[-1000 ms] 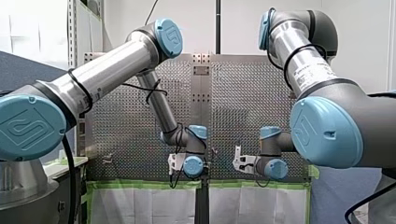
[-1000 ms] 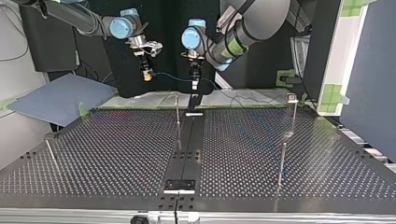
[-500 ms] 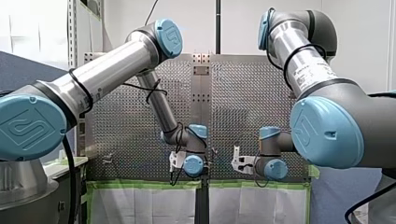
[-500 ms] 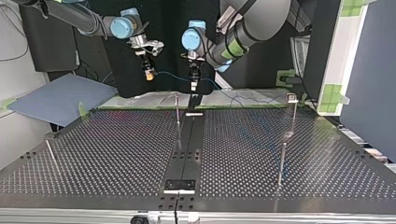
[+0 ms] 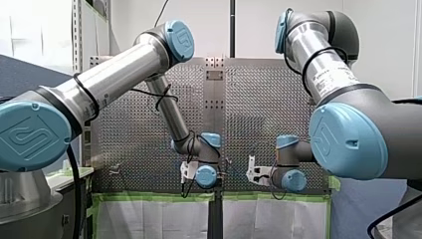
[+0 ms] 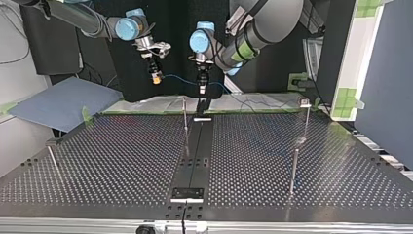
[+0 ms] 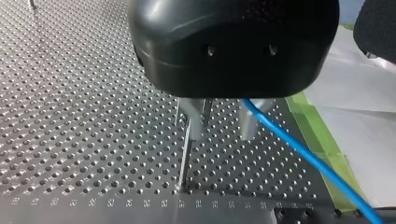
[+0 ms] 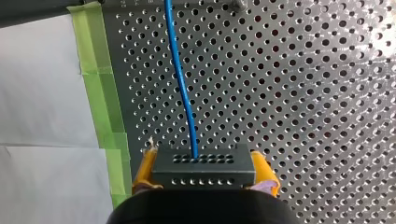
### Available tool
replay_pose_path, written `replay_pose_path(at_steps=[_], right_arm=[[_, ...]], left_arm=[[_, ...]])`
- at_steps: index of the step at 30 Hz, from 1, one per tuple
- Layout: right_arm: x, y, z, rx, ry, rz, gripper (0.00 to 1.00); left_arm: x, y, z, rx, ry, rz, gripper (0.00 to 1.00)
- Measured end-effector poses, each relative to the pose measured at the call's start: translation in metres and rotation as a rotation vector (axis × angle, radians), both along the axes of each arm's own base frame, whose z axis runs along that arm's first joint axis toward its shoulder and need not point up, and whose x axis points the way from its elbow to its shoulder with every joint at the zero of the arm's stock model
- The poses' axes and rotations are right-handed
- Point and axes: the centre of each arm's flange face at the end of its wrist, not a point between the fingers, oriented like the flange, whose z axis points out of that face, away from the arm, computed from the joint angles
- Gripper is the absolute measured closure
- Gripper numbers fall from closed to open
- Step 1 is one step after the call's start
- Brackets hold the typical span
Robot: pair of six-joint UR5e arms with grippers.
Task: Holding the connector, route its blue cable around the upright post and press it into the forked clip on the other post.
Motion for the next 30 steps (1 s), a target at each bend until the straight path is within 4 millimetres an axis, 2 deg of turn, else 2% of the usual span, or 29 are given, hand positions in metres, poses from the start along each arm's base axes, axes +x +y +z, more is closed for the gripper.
replay_pose_path(at_steps=[13, 21, 30], right_arm=[[-0.001, -0.002, 0.000, 0.001, -0.002, -0.003, 1.00], [-0.006, -0.016, 0.003, -0.004, -0.014, -0.039, 1.00], [0.000, -0.040, 0.011, -0.017, -0.015, -0.044, 1.00]], left_arm=[[-0.003, -0.006, 0.000, -0.054, 0.006, -0.031, 1.00], [-0.004, -0.008, 0.001, -0.060, -0.004, -0.026, 1.00], [0.000, -0.009, -0.003, -0.074, -0.014, -0.029, 1.00]])
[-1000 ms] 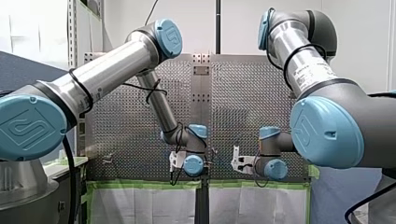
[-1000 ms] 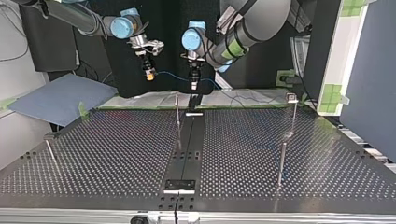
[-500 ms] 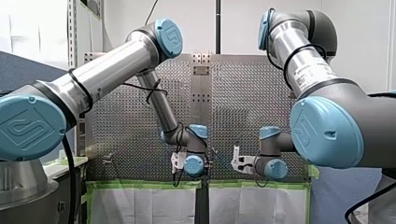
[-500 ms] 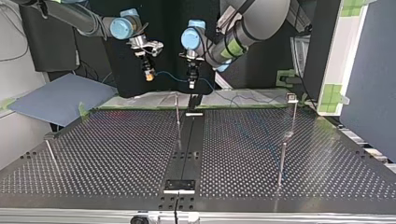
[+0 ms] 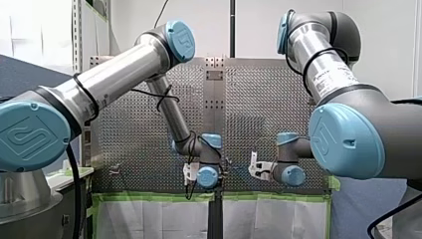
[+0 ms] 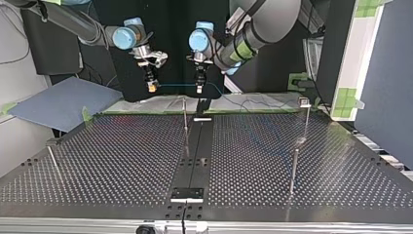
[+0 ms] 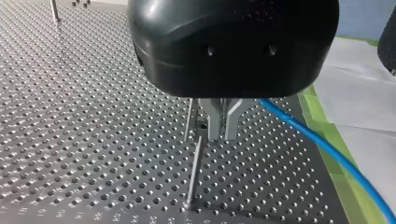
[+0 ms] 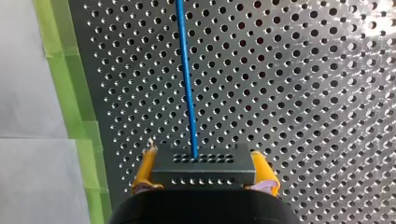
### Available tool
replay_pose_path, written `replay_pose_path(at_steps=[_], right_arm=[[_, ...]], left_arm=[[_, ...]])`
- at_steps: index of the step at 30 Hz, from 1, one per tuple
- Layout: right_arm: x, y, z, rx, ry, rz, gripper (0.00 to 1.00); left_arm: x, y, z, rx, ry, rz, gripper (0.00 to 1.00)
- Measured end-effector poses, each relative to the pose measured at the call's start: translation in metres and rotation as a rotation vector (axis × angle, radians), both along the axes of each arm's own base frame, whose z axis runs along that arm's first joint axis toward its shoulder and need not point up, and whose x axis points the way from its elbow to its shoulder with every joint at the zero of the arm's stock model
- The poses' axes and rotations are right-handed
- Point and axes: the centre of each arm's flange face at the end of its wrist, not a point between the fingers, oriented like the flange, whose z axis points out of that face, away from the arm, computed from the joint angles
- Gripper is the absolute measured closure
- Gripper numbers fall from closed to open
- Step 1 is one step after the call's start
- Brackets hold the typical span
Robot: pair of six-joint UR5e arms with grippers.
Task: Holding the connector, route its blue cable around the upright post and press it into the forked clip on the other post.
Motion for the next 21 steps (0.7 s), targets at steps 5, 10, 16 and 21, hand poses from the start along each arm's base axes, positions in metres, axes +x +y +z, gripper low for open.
replay_pose_path(at_steps=[5, 10, 16, 21], right_arm=[[0.002, -0.009, -0.003, 0.004, 0.009, -0.001, 1.00], [0.001, -0.012, -0.021, 0.022, 0.043, -0.002, 1.00], [-0.004, -0.013, -0.039, 0.046, 0.058, -0.008, 1.00], [-0.005, -0.020, -0.040, 0.048, 0.060, -0.013, 1.00]], left_arm=[[0.005, -0.004, -0.015, -0.004, 0.014, -0.004, 1.00], [0.015, -0.011, -0.019, -0.038, 0.014, -0.007, 1.00], [0.024, -0.015, -0.015, -0.053, 0.011, -0.008, 1.00], [0.029, -0.014, -0.013, -0.059, 0.007, -0.003, 1.00]])
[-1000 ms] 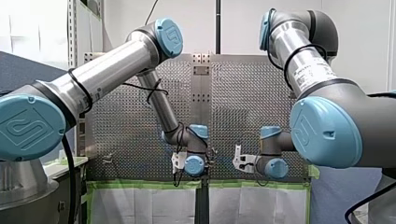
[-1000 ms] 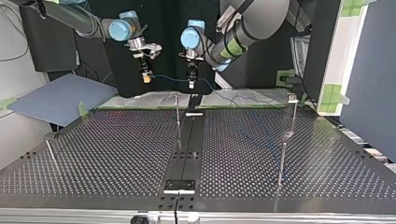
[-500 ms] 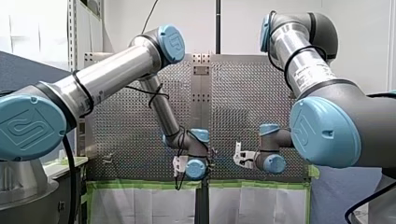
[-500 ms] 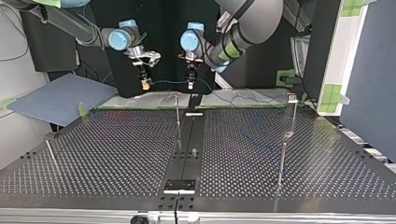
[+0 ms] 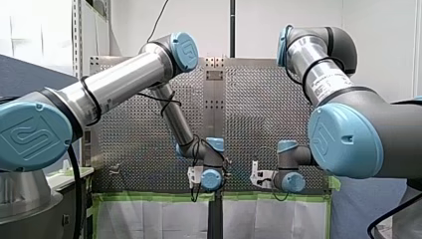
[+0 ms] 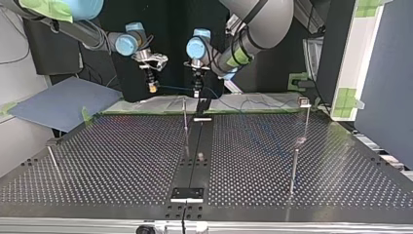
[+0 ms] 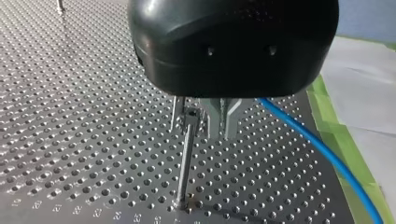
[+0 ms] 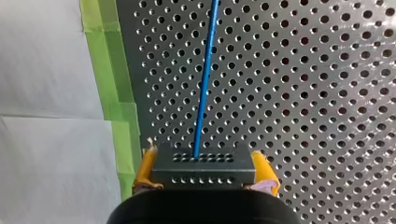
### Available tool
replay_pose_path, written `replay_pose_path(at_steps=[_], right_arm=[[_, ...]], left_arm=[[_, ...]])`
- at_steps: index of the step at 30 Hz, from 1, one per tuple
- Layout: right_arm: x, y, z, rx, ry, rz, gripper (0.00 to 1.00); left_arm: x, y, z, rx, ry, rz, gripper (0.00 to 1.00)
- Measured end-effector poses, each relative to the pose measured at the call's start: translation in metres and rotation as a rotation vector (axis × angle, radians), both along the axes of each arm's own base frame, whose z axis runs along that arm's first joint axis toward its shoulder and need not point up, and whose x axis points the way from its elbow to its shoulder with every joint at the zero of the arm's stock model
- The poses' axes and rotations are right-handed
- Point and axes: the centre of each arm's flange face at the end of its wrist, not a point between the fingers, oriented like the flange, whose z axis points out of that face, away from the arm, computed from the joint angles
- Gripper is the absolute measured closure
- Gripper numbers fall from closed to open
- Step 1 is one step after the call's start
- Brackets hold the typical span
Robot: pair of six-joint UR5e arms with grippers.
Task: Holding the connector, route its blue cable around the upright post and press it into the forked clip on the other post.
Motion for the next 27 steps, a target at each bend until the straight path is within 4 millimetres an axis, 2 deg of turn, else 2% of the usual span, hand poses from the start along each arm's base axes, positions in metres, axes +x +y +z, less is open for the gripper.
replay_pose_path(at_steps=[13, 27], right_arm=[[-0.006, -0.020, 0.005, -0.020, -0.008, -0.020, 1.00], [-0.002, -0.044, 0.015, -0.037, -0.011, -0.023, 1.00]], left_arm=[[0.008, 0.007, 0.000, 0.011, 0.007, 0.007, 1.00], [0.014, 0.002, 0.005, 0.043, 0.008, -0.013, 1.00]])
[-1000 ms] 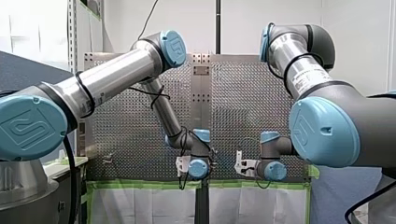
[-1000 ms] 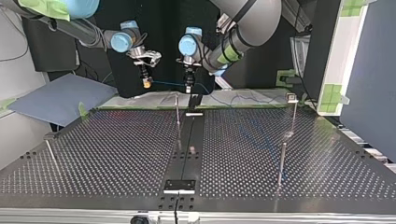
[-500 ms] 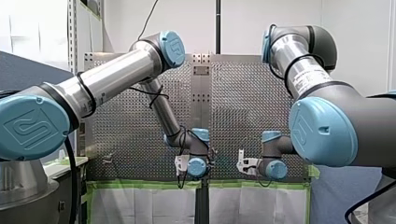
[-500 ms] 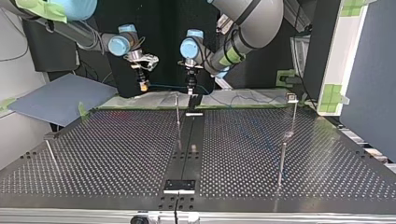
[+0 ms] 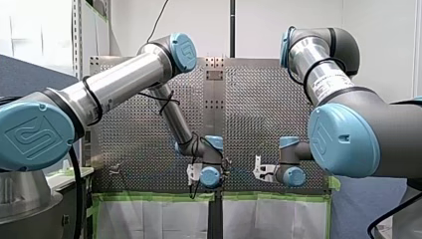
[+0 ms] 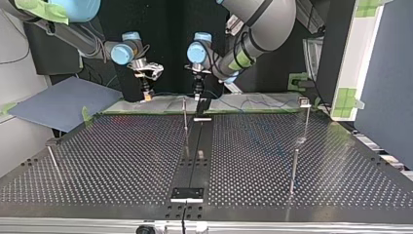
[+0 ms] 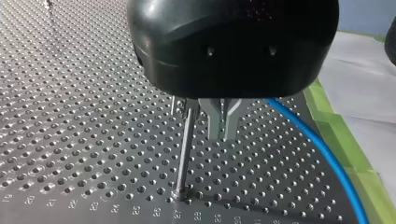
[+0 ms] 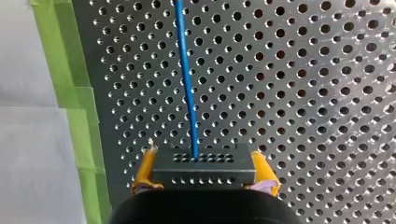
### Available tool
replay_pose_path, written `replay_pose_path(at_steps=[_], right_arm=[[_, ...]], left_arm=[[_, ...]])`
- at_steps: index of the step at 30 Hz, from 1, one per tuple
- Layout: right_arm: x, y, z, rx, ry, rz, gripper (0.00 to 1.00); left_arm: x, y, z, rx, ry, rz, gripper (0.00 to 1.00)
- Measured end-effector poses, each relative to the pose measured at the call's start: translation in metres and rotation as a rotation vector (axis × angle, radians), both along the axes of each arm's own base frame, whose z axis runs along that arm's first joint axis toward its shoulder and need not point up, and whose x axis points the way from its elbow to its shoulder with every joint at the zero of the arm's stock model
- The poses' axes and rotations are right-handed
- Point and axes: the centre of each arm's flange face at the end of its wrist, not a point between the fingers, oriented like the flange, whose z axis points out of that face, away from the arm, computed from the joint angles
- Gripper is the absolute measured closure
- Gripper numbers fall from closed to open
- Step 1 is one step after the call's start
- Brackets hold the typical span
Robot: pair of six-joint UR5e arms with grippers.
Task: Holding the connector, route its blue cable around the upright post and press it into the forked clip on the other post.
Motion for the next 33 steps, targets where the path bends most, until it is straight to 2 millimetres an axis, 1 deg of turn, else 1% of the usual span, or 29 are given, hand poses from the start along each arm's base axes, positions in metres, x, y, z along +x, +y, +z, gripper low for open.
replay_pose_path(at_steps=[5, 6, 23, 33], right_arm=[[0.000, -0.004, 0.002, -0.005, -0.001, -0.001, 1.00], [0.000, -0.005, 0.002, -0.006, -0.001, -0.002, 1.00], [0.005, -0.026, 0.013, -0.026, -0.003, 0.003, 1.00], [0.006, -0.035, 0.018, -0.035, 0.002, 0.001, 1.00]], left_arm=[[0.005, -0.003, 0.004, -0.002, -0.004, 0.000, 1.00], [0.005, -0.003, 0.004, -0.003, -0.005, 0.000, 0.98], [0.013, -0.002, 0.007, -0.003, -0.006, 0.004, 0.98], [0.028, -0.005, 0.015, -0.006, -0.001, -0.026, 0.98]])
